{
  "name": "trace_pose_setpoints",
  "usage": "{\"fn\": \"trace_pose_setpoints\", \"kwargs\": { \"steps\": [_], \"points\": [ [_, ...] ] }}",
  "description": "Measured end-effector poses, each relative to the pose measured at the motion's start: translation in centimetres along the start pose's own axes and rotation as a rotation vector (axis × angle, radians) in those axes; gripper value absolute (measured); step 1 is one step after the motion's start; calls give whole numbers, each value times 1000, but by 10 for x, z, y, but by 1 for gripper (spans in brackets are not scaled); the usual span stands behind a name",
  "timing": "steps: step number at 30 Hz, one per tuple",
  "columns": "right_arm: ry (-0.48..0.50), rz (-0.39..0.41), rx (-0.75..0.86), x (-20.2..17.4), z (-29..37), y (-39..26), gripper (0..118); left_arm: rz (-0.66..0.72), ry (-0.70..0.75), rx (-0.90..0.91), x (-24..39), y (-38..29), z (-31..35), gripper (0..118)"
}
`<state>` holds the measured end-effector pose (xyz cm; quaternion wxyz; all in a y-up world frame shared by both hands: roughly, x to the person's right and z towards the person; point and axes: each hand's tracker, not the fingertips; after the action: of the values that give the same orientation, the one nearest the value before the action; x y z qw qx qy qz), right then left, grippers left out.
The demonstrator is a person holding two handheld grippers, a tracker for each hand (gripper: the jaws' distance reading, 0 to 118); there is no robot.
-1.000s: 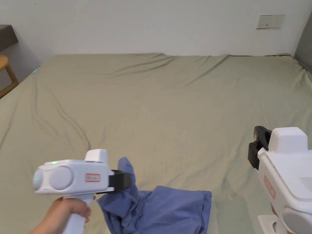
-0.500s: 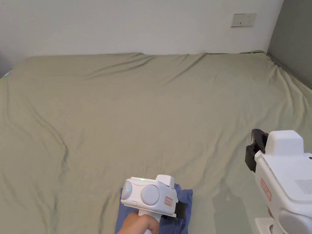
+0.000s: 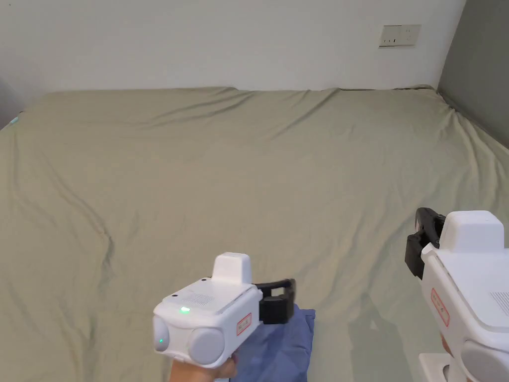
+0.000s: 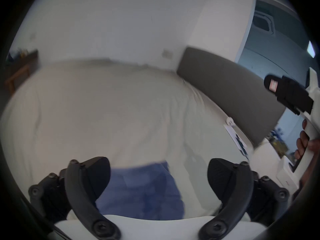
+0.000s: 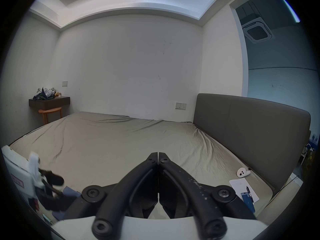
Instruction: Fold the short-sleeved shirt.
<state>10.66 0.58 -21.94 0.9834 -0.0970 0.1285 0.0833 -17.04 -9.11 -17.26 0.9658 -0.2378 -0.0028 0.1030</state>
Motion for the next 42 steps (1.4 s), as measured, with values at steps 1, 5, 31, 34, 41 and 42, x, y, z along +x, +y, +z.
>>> {"fn": "trace_pose_setpoints", "kwargs": {
  "steps": [1, 5, 31, 34, 41, 42],
  "points": [
    [3, -1, 3, -1, 0, 1, 2, -16, 21, 25, -4, -2, 2, 74],
    [13, -2, 6, -4, 0, 1, 2, -36, 46, -37, -19, -21, -9, 0],
    [-23, -4, -59, 18, -3, -20, 2, -85, -7, -276, 68, -119, -71, 0],
    [-18, -9, -59, 16, 1, -19, 2, -85, -9, -292, 69, -102, -62, 0],
    [3, -10, -3, 3, 20, -4, 2, -125, -13, 49, 57, -23, -8, 0],
    [5, -15, 9, 0, 23, -1, 2, -131, -2, 105, 53, -9, 3, 0]
  ]
}}
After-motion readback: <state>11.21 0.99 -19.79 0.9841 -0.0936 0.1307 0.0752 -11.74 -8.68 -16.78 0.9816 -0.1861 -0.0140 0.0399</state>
